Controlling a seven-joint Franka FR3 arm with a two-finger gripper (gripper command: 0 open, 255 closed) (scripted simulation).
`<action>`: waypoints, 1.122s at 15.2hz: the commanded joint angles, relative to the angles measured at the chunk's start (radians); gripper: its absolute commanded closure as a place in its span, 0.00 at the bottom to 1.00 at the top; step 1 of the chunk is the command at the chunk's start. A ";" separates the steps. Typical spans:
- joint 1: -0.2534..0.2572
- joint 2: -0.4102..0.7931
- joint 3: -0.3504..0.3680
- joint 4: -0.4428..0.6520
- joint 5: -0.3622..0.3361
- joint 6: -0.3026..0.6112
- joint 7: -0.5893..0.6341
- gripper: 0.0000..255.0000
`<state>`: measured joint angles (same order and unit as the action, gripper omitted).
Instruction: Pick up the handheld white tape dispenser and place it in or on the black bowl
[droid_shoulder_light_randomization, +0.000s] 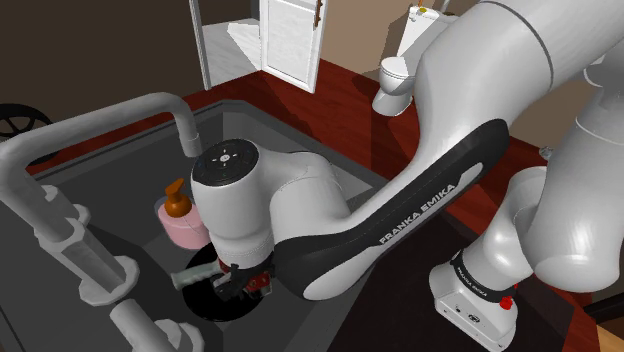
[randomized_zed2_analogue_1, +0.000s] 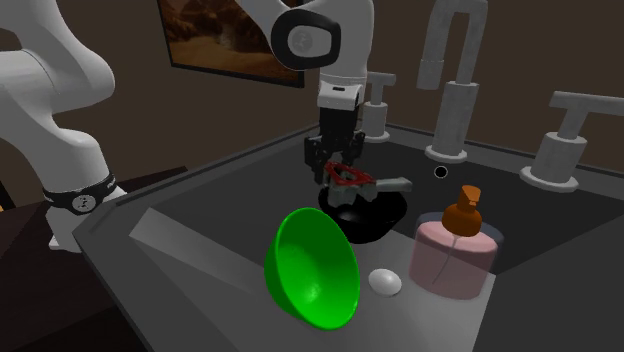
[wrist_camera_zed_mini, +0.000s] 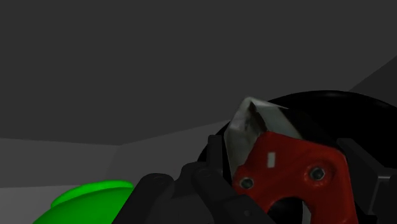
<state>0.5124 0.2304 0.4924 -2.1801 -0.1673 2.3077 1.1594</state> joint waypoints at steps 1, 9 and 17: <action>0.000 0.001 0.000 0.000 -0.001 0.002 0.001 1.00; 0.000 0.001 0.000 0.000 -0.001 0.001 0.001 0.00; -0.012 -0.078 0.018 0.048 0.057 -0.114 -0.039 0.00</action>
<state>0.5005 0.1540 0.5101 -2.1336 -0.1112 2.1975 1.1212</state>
